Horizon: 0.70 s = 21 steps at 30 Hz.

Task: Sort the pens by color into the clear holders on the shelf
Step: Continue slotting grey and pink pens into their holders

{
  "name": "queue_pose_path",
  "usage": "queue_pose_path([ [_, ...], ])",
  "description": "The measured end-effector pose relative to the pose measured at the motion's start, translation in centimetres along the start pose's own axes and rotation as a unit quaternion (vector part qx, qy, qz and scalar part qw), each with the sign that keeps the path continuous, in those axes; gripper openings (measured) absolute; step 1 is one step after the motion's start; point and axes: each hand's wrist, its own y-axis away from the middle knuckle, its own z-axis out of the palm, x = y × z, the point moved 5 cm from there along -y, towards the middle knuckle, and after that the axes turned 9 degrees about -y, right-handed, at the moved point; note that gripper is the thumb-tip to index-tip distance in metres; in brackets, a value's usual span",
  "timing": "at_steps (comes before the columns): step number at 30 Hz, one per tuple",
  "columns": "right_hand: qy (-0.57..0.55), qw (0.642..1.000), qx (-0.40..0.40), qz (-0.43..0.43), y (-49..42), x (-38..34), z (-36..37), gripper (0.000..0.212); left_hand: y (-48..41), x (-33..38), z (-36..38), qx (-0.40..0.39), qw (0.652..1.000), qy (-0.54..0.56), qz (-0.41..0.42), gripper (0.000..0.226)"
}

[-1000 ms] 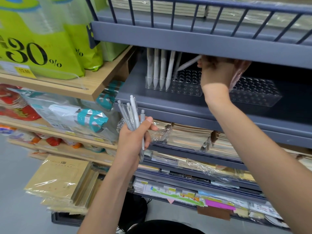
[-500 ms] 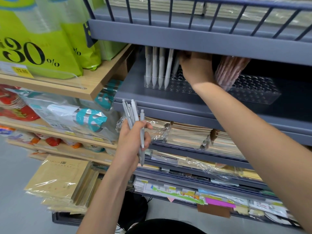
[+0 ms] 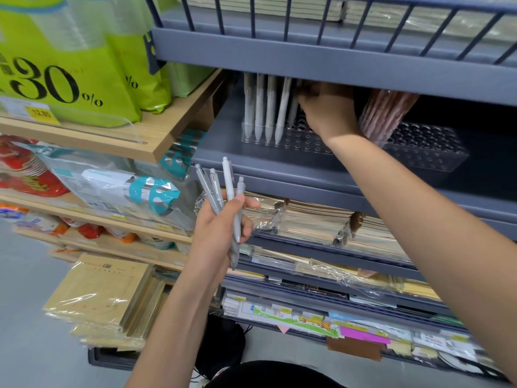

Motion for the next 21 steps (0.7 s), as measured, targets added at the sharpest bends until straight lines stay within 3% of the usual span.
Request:
queue_pose_path([
  [7, -0.095, 0.995, 0.013, 0.035, 0.2, 0.7, -0.1, 0.027, 0.2, 0.0, 0.3, -0.015, 1.000, -0.021, 0.006, 0.032],
  [11, -0.153, 0.987, 0.016, 0.054, 0.0, 1.1, -0.1, 0.028, 0.5, 0.1, 0.5, -0.026, 0.999, -0.025, 0.022, 0.029],
  [15, -0.151, 0.988, 0.014, 0.042, -0.2, 1.4, 0.0, 0.026, 0.6, 0.2, 0.8, -0.032, 0.999, -0.024, 0.021, 0.033],
  [21, -0.112, 0.993, 0.013, 0.036, -0.1, 1.4, -0.3, 0.029, 0.7, 0.5, 1.6, -0.044, 0.998, -0.020, 0.038, 0.022],
])
